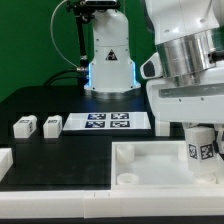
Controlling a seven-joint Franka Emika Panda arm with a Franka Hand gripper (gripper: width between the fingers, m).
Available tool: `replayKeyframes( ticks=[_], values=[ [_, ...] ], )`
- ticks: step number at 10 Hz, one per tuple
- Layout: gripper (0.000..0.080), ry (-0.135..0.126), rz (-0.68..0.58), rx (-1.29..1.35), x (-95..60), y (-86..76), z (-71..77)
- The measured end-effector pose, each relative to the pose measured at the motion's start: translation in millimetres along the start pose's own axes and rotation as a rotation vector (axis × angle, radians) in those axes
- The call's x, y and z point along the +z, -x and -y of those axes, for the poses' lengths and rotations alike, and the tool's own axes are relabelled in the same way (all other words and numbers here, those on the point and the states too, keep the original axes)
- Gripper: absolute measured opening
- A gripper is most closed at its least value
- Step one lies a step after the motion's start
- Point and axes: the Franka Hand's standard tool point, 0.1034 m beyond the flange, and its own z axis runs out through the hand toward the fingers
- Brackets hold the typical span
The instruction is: Assemble one leg
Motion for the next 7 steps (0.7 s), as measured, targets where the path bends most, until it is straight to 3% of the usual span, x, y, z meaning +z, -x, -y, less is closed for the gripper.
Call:
replayKeyframes(
  ticks=[4,6,7],
  values=[
    [0.0291,-0.006,0.005,0.063,-0.2,-0.2,0.3],
    [0.0605,-0.006,0.004,-0.023,-0.3,-0.8,0.1],
    [0.0605,0.003,0.013,-0.085,-3.3,-1.7,-1.9]
  ],
)
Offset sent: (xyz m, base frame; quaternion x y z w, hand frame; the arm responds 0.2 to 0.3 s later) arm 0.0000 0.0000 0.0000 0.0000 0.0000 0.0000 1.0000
